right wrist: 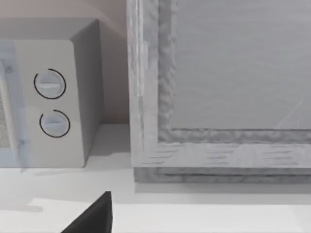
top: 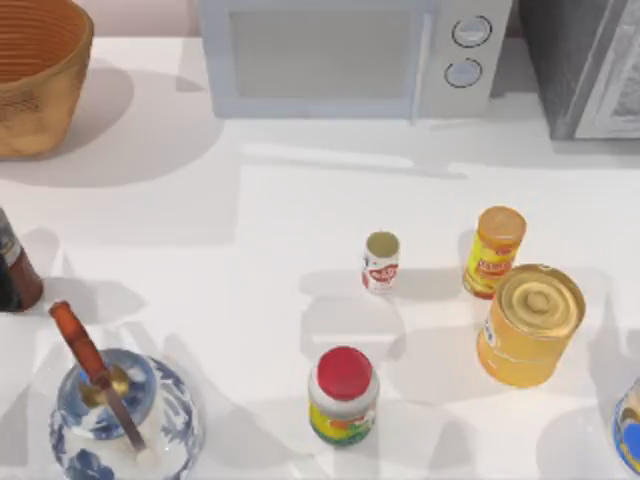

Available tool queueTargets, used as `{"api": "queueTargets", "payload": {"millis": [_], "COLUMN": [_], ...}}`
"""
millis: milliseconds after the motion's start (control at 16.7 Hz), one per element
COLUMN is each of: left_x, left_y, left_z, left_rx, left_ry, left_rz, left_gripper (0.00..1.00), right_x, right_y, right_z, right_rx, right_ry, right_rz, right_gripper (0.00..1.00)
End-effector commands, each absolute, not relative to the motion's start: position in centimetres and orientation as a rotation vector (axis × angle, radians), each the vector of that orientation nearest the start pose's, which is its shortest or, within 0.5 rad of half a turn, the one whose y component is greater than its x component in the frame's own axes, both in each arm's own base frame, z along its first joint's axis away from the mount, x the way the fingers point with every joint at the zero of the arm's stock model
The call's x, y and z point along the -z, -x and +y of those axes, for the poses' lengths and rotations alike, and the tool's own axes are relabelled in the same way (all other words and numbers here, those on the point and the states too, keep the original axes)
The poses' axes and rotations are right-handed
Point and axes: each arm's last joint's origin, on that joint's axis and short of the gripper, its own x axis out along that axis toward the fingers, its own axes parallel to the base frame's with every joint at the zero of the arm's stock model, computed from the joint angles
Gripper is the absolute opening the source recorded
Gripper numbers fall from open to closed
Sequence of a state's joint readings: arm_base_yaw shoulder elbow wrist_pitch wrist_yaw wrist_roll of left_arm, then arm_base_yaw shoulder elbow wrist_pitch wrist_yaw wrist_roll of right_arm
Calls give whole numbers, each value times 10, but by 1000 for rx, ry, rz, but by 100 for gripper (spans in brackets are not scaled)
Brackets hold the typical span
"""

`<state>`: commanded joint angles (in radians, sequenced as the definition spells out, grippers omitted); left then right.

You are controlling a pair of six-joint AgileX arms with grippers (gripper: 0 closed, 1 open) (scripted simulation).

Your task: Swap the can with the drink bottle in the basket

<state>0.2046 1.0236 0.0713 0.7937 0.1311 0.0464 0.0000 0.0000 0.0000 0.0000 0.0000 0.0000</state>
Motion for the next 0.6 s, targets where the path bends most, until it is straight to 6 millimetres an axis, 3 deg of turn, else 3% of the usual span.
{"api": "queueTargets", "payload": {"millis": [360, 600], "left_x": [-110, -104], "left_y": [-186, -186], "left_z": [33, 31], "left_rx": [-9, 20], "left_ry": [-3, -2], "left_rz": [278, 302], "left_gripper": [100, 100], "right_x": [-160, -160], "right_y": [-106, -106], "right_z": [-1, -1], "right_rx": [0, 0], "right_ry": [0, 0], "right_rz": [0, 0], "right_gripper": [100, 100]}}
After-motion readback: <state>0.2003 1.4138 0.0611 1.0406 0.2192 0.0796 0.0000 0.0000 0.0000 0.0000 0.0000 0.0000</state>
